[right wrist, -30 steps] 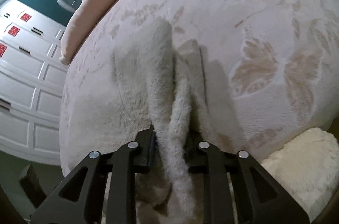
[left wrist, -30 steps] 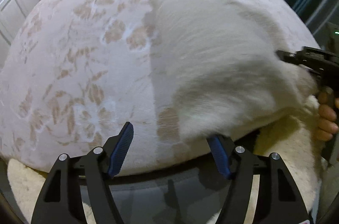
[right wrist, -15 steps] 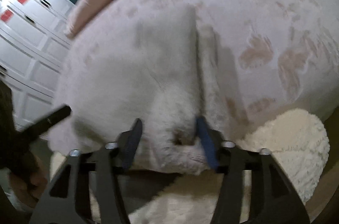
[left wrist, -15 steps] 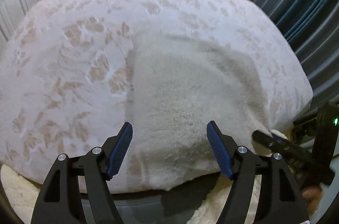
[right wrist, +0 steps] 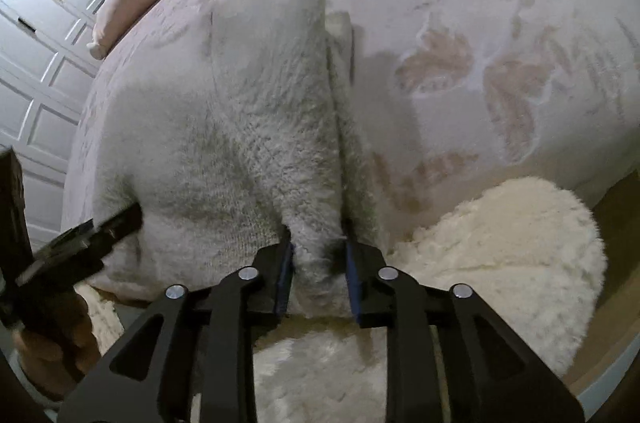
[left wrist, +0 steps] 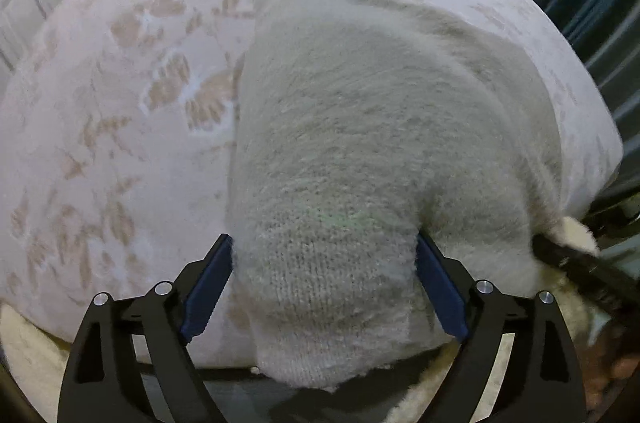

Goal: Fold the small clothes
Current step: 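Open both tools and release the folded sweater, then press the folded sweater flat with both open tools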

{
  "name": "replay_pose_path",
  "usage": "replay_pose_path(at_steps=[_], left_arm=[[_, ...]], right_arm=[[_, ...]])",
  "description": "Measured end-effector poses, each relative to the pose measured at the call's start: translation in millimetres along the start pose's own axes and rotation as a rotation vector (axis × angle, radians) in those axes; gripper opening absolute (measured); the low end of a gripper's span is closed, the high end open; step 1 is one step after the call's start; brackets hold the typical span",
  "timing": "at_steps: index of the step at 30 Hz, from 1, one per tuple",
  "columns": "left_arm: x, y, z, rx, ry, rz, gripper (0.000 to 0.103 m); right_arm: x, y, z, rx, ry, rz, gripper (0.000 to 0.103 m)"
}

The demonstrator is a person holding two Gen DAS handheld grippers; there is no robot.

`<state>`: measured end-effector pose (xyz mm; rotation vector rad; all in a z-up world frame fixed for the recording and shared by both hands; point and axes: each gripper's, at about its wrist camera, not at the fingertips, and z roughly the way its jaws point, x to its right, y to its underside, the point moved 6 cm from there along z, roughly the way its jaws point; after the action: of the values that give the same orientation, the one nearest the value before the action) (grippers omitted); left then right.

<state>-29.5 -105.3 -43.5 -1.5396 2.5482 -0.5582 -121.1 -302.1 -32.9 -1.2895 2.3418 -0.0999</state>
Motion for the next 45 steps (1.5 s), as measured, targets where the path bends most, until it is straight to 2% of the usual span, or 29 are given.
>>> replay_pose_path(at_steps=[3,6,8,10,11,13,15,17,18,19,22,24,26,27,29,31,35,36,37,38,40,42,44,45], left_arm=[[-1,-3,-17,0.031,0.013,0.005,0.087],[-15,-3,-39,0.050,0.061,-0.070,0.085],[-27,-4,-52,0.066,0.060,-0.112,0.085],[-46,-4,-65,0.091,0.026,-0.146,0.085],[-53,-3,-72,0.102,0.006,-0.161,0.085],[-70,-2,-84,0.120,-0.033,-0.190,0.085],[-88,-2,-92,0.137,-0.067,-0.221,0.085],[-100,1,-99,0.151,-0.078,-0.243,0.085],[-104,2,-100,0.154,-0.081,-0.252,0.085],[-106,1,-100,0.154,-0.080,-0.256,0.085],[-98,-1,-99,0.146,-0.057,-0.244,0.085],[-85,-6,-97,0.158,-0.022,-0.225,0.085],[-69,-13,-94,0.161,0.011,-0.194,0.085],[-56,-18,-90,0.163,0.032,-0.170,0.085],[-30,-27,-81,0.166,0.061,-0.119,0.085],[-11,-32,-72,0.166,0.062,-0.078,0.085],[19,-37,-44,0.120,0.043,-0.011,0.085],[22,-37,-36,0.092,0.039,-0.011,0.085],[25,-36,-30,0.076,0.041,-0.014,0.085],[25,-35,-26,0.065,0.028,-0.017,0.085],[25,-34,-23,0.070,0.002,-0.005,0.085],[27,-34,-21,0.070,-0.017,0.017,0.085],[29,-33,-17,0.069,-0.040,0.035,0.086],[31,-33,-13,0.067,-0.054,0.047,0.087]], right_arm=[[-3,-6,-24,0.042,-0.007,0.009,0.026],[-14,-18,-56,0.138,0.018,-0.029,0.026],[-31,-29,-67,0.175,-0.015,-0.070,0.026],[-71,-37,-67,0.178,-0.095,-0.134,0.026],[-95,-40,-62,0.162,-0.146,-0.176,0.026],[-121,-39,-51,0.127,-0.176,-0.246,0.026],[-157,-31,-13,0.050,-0.171,-0.341,0.026],[-168,-18,39,-0.066,-0.119,-0.388,0.026],[-170,-14,65,-0.070,-0.107,-0.397,0.026],[-173,-16,72,-0.051,-0.128,-0.394,0.026],[-168,-34,48,-0.049,-0.188,-0.325,0.026],[-149,-49,17,0.022,-0.223,-0.253,0.026],[-120,-62,-17,0.115,-0.179,-0.195,0.028],[-107,-71,-22,0.141,-0.150,-0.160,0.034],[-82,-83,-31,0.165,-0.110,-0.094,0.035],[-50,-99,-20,0.157,-0.051,-0.025,0.035],[-35,-114,11,0.103,-0.065,0.003,0.035],[-34,-116,20,0.087,-0.051,-0.015,0.033],[-32,-118,22,0.087,-0.041,-0.028,0.019],[-36,-123,22,0.093,-0.042,-0.034,0.011],[-43,-134,1,0.160,-0.088,-0.037,0.010],[-39,-138,-10,0.205,-0.068,-0.043,0.009],[-27,-140,11,0.159,-0.027,-0.032,0.009],[-17,-135,40,0.080,0.017,-0.038,0.010]])
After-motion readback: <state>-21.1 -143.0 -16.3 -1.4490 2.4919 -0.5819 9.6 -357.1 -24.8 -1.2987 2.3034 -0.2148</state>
